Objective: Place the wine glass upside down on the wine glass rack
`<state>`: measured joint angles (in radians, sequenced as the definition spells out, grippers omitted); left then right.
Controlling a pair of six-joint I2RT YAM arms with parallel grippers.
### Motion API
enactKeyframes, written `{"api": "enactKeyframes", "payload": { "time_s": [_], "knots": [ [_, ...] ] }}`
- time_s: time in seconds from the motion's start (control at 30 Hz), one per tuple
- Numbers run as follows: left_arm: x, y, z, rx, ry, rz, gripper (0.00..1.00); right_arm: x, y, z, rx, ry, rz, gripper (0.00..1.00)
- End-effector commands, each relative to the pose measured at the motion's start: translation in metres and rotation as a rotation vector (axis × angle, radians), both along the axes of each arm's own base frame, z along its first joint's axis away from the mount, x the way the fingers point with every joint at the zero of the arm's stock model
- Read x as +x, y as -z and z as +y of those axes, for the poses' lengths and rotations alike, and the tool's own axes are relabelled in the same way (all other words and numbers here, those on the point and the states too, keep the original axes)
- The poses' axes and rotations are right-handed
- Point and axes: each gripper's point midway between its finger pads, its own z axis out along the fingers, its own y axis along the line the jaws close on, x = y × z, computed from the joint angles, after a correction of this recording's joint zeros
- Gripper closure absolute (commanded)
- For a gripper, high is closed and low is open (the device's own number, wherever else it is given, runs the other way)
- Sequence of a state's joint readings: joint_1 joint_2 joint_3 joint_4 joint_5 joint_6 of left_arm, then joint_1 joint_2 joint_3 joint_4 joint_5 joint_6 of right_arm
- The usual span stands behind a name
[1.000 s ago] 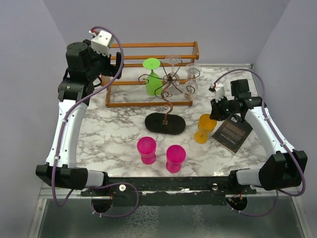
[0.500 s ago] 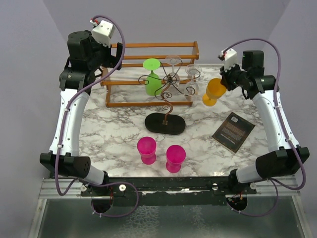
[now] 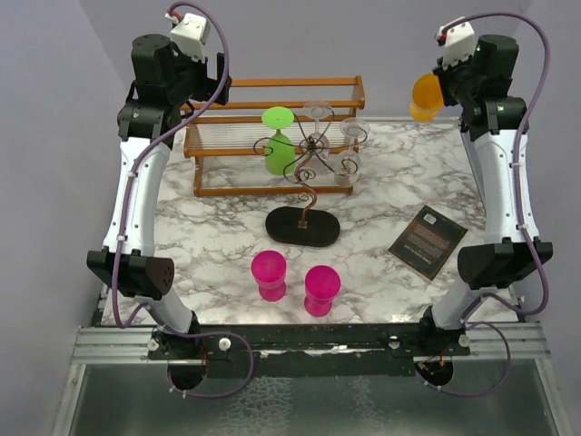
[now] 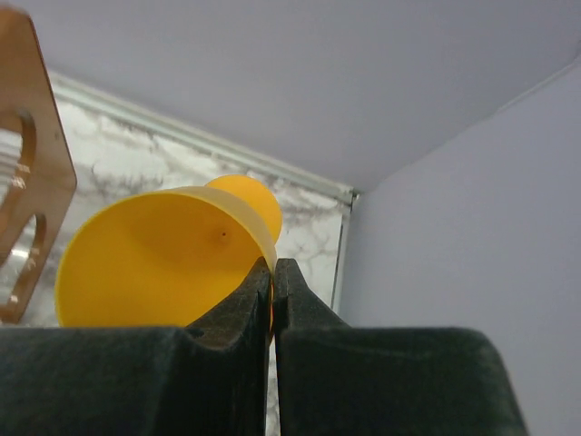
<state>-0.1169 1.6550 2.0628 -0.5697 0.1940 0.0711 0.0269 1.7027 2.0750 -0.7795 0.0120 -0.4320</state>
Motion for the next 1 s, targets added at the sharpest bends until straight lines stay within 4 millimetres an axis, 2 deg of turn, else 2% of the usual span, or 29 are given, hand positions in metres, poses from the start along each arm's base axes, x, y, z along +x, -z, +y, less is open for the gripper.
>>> {"api": "enactKeyframes", "payload": {
  "time_s": [0.0,0.03,0.07,0.13,0.33,0.6,0.83,0.97],
  "knots": [
    [0.004,-0.021,-0.01,-0.096,0.031,-0.03,0.02,0.005,-0.079,0.021,0.096,-0.079,-0.233,0.98],
    [0.003,-0.027,-0.014,-0.118,0.044,-0.039,0.02,0.004,-0.09,0.028,0.117,-0.108,-0.261,0.98],
    [0.01,-0.021,-0.018,-0.136,0.057,-0.022,0.02,0.003,-0.1,0.034,0.136,-0.132,-0.284,0.98],
    [0.012,-0.026,-0.025,-0.178,0.082,-0.023,0.03,-0.001,-0.12,0.047,0.166,-0.18,-0.325,0.98],
    [0.011,-0.044,-0.043,-0.289,0.157,-0.04,0.06,-0.016,-0.159,0.08,0.252,-0.296,-0.41,0.98],
    [-0.005,-0.066,-0.078,-0.458,0.34,-0.025,0.12,-0.045,-0.177,0.141,0.409,-0.523,-0.407,0.98],
    [-0.021,-0.073,-0.126,-0.541,0.52,0.012,0.13,-0.069,-0.183,0.206,0.486,-0.71,-0.381,0.98],
    [-0.02,-0.072,-0.134,-0.575,0.537,0.031,0.13,-0.081,-0.185,0.228,0.53,-0.801,-0.356,0.98]
  ]
}}
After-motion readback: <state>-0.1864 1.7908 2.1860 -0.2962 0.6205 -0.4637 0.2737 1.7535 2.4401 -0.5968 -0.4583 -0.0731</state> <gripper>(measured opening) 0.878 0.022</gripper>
